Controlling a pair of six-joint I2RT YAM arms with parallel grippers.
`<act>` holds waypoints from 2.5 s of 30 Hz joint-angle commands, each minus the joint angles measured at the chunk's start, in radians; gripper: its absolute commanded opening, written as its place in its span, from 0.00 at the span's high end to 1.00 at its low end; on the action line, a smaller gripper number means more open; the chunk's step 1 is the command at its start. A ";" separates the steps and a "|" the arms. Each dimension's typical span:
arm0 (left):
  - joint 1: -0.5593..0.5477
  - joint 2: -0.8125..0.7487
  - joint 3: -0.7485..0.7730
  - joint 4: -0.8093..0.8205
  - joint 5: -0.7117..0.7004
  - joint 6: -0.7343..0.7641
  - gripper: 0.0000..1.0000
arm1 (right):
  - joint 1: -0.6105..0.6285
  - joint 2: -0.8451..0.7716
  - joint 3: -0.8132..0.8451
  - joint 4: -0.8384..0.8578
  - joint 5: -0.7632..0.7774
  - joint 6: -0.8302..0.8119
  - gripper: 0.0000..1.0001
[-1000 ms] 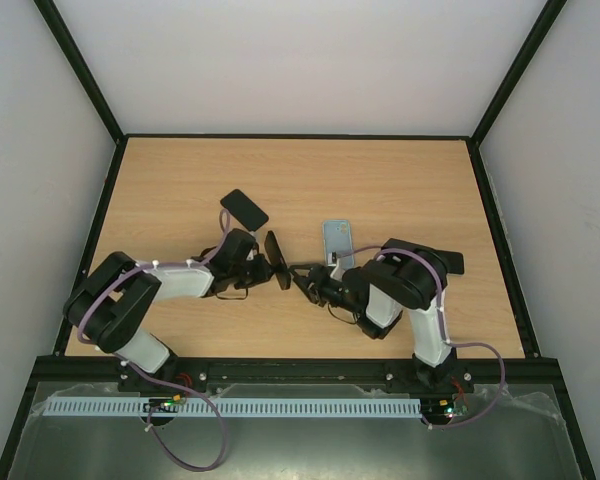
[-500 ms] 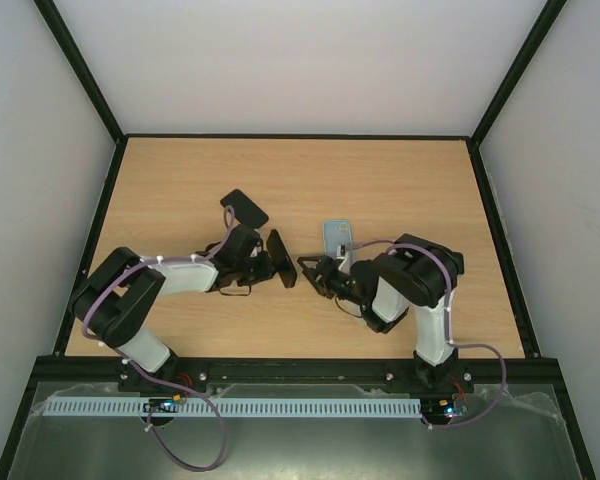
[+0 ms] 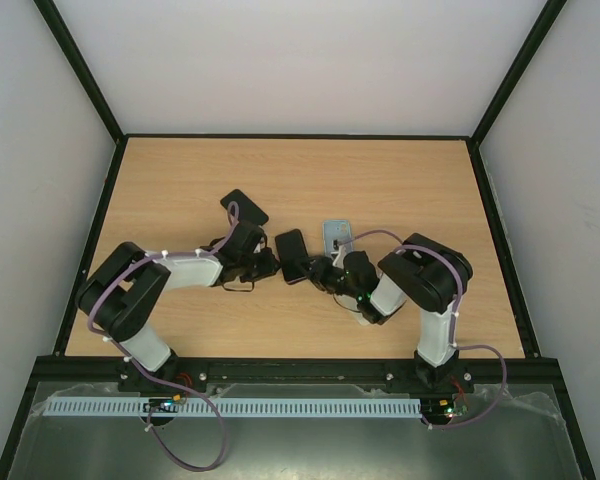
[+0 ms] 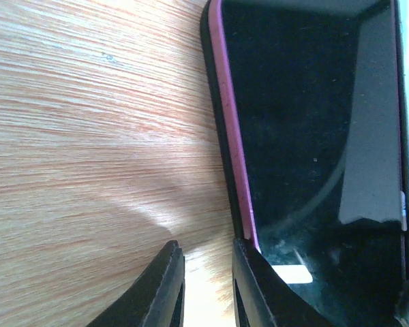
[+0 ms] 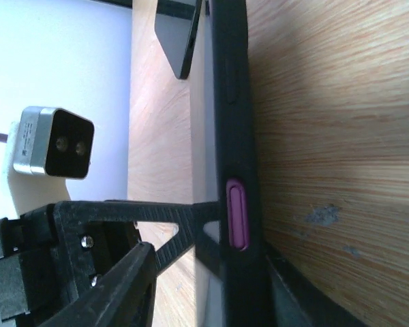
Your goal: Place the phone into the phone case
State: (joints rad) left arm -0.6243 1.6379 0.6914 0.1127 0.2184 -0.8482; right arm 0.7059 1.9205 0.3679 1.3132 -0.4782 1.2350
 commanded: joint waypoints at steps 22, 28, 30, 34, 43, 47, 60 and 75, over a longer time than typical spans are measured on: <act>0.269 -0.565 -0.301 0.214 0.366 -0.099 0.19 | 0.061 -0.323 -0.074 0.043 -0.167 0.075 0.92; 0.277 -0.710 -0.333 0.321 0.429 -0.174 0.13 | 0.121 -0.413 -0.078 0.157 -0.216 0.168 0.92; 0.278 -0.746 -0.350 0.328 0.428 -0.188 0.13 | 0.136 -0.437 -0.076 0.158 -0.212 0.181 0.92; 0.284 -0.818 -0.390 0.379 0.442 -0.235 0.13 | 0.145 -0.470 -0.077 0.151 -0.188 0.202 0.93; 0.292 -0.909 -0.444 0.526 0.438 -0.351 0.22 | 0.147 -0.403 -0.115 0.414 -0.202 0.356 0.93; 0.293 -0.899 -0.466 0.583 0.425 -0.388 0.35 | 0.148 -0.359 -0.131 0.506 -0.206 0.396 0.93; 0.295 -0.893 -0.463 0.462 0.404 -0.323 0.23 | 0.148 -0.383 -0.142 0.475 -0.188 0.376 0.93; 0.296 -0.872 -0.455 0.580 0.437 -0.380 0.38 | 0.186 -0.606 -0.068 0.123 -0.195 0.204 0.91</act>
State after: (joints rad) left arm -0.3351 0.7547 0.2302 0.5793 0.6235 -1.1919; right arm 0.8669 1.3621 0.2504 1.3697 -0.6540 1.4906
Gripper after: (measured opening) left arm 0.692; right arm 0.093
